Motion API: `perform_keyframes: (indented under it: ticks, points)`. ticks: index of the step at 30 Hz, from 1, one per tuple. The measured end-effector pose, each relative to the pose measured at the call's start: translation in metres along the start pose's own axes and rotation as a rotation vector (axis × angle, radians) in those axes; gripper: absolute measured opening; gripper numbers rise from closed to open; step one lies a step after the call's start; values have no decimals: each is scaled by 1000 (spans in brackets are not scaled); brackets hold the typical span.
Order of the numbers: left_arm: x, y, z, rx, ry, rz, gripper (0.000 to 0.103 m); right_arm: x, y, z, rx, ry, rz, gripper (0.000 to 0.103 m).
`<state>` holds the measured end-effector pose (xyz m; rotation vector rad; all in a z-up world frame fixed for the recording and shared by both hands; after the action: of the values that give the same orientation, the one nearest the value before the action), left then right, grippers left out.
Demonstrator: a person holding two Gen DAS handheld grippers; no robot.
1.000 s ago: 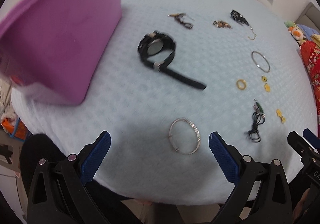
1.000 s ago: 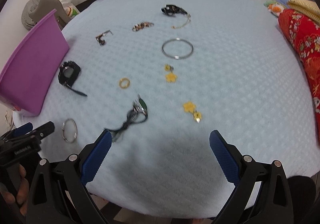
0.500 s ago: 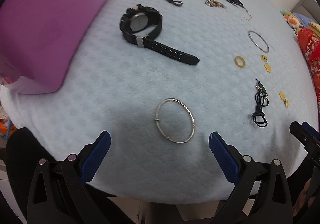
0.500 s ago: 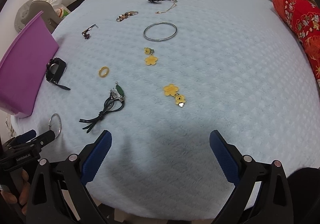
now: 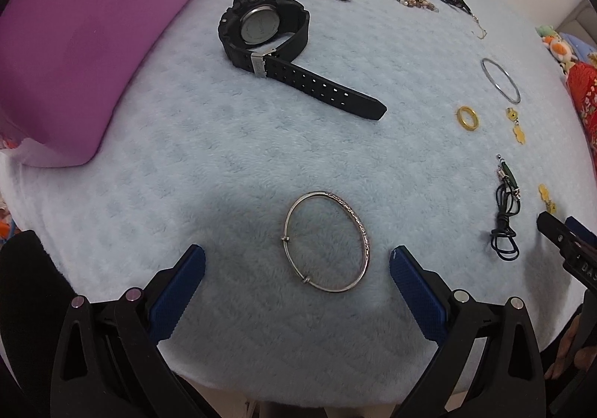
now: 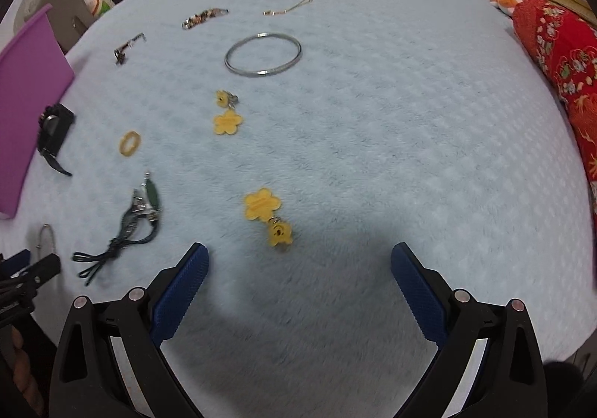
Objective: Organize jewelry
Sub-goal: 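Move the left gripper to the silver bangle while the right gripper approaches the yellow flower earring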
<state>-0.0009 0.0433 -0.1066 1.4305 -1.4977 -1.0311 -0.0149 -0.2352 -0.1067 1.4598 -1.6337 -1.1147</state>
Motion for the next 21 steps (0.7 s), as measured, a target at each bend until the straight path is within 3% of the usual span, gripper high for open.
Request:
perform_keyframes:
  ticks: [9,14,21]
  points:
    - [8,-7,2,29,-33,-66,98,-2,-10,0,4,43,14,94]
    - [5,-6,4,94,-23,-52,98,-1,-13,2,28,56,11,94]
    - [10,-4,4,103,-29,-80,97,-4,-15,-1,43,84,32,94]
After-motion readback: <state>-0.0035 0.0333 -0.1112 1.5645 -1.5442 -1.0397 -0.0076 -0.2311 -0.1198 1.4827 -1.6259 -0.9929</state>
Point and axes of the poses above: each gripper's, at about its wrist camera, not at the fingertips, and y roughly against the way its jaws point, x to its right, z to its underside, the point moved 2 cm from there along -y, roughly the way its jaws point, and after that the axes turned 1 degree about -z, right-handed, at the moved point
